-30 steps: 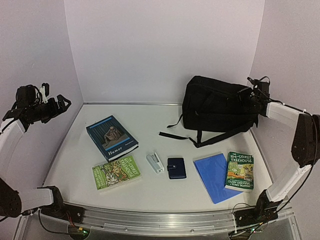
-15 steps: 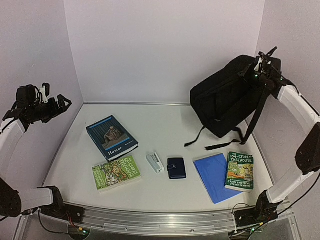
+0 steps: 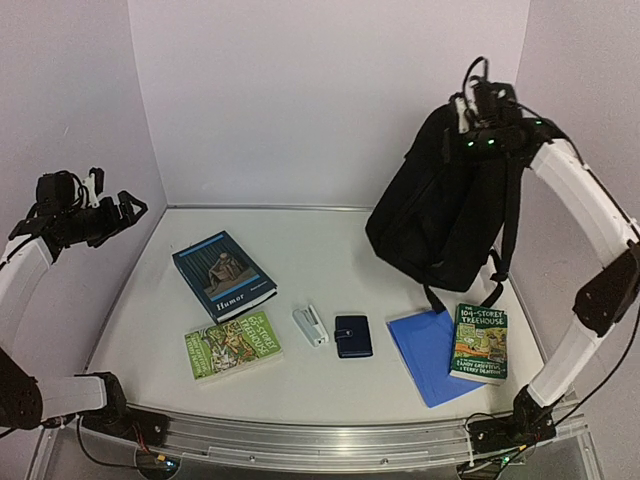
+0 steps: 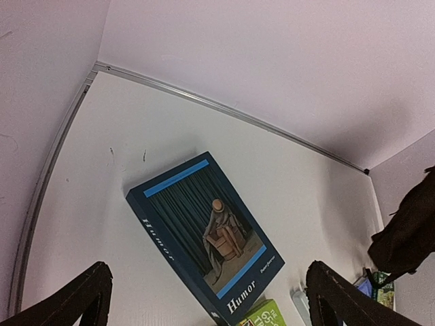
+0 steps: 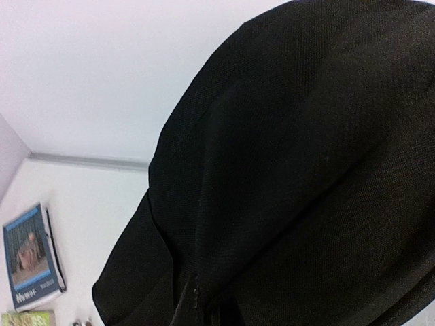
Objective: Pack the student bag
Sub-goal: Move the student bag to the center of the board.
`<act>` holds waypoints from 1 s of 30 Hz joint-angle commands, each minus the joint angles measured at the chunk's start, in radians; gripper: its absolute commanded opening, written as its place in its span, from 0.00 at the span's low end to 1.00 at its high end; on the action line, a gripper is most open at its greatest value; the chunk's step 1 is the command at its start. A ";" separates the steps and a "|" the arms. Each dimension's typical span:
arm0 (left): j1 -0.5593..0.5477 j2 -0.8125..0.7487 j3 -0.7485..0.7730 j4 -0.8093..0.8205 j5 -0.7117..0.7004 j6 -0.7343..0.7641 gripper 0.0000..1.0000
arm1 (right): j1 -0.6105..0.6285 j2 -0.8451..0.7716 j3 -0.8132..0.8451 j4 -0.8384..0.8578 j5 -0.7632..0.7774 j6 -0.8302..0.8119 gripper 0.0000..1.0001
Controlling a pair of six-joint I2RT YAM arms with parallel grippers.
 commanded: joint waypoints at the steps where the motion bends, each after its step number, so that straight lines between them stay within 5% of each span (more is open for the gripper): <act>1: 0.000 -0.001 -0.006 0.050 0.027 0.010 1.00 | 0.089 0.104 -0.011 -0.018 0.107 -0.092 0.00; 7: -0.002 0.004 -0.007 0.052 0.033 0.012 1.00 | 0.195 0.178 -0.008 0.086 0.064 -0.078 0.00; 12: -0.003 0.005 -0.010 0.054 0.037 0.012 1.00 | 0.272 0.250 0.000 0.136 0.010 -0.028 0.16; 18: -0.009 0.010 -0.014 0.057 0.042 0.017 1.00 | 0.338 0.177 -0.071 0.256 -0.069 0.125 0.77; 22: -0.011 0.013 -0.018 0.066 0.051 0.019 1.00 | 0.333 0.019 -0.247 0.329 0.011 0.264 0.97; 30: -0.012 0.033 -0.023 0.074 0.069 0.016 1.00 | 0.239 -0.139 -0.634 0.433 -0.207 0.441 0.93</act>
